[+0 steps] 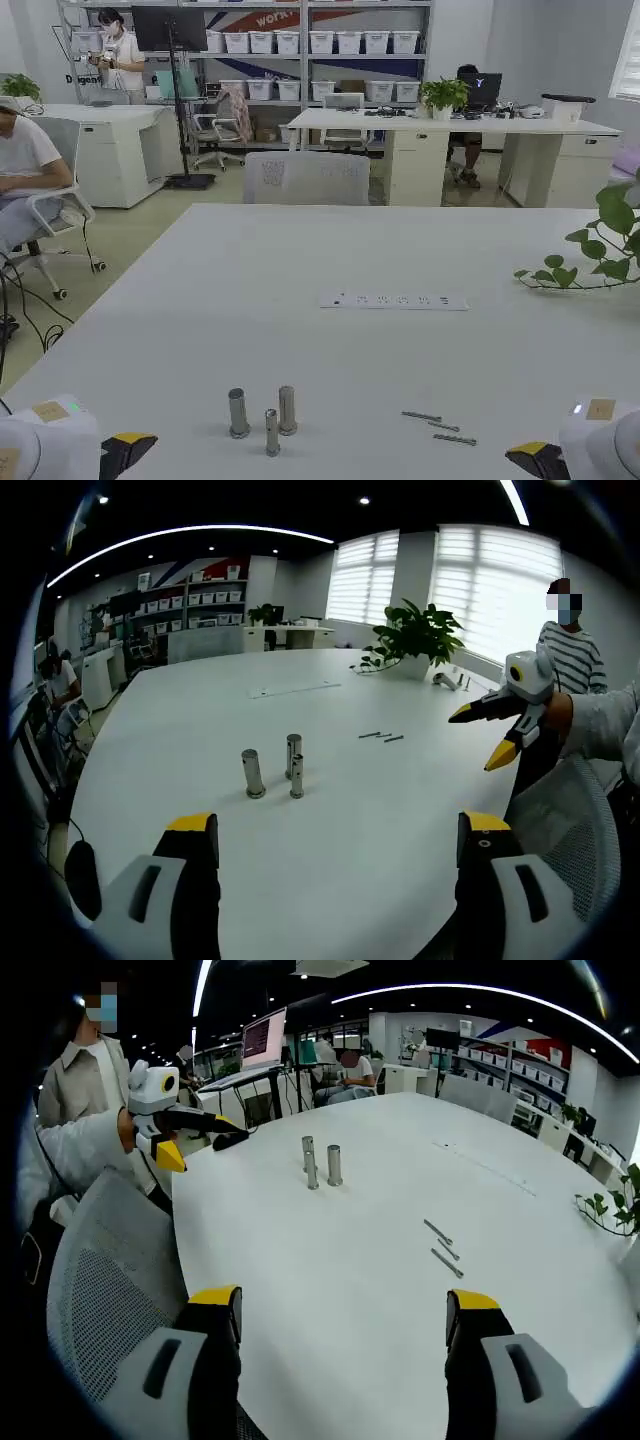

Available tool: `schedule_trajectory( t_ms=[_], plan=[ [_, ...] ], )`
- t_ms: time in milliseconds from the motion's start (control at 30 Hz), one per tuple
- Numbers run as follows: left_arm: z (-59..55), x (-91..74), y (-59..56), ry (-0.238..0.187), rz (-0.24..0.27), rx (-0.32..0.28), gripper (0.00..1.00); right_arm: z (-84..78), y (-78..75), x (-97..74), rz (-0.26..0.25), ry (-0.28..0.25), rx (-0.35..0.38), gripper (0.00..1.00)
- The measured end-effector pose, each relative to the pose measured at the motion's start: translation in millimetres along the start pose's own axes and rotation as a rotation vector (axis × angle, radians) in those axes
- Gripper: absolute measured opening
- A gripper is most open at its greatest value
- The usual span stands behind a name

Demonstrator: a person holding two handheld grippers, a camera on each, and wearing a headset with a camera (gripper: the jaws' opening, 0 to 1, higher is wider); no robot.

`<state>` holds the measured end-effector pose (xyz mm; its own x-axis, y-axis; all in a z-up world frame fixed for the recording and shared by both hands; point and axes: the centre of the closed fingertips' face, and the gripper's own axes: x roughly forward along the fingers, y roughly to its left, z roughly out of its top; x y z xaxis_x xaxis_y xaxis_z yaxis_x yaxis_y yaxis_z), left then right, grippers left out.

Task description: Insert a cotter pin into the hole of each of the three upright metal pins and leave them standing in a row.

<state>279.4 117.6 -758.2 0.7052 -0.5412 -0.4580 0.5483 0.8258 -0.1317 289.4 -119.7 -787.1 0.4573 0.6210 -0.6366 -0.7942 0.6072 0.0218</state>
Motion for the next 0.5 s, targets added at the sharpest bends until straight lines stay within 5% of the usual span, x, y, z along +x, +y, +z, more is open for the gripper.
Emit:
schedule_trajectory(
  t_ms=[500],
  plan=[
    [0.4, -3.3, 0.7, 0.0, 0.002, 0.0, 1.0, 1.7, 2.7, 0.4, 0.004, 0.002, -0.005, 0.86]
  ],
)
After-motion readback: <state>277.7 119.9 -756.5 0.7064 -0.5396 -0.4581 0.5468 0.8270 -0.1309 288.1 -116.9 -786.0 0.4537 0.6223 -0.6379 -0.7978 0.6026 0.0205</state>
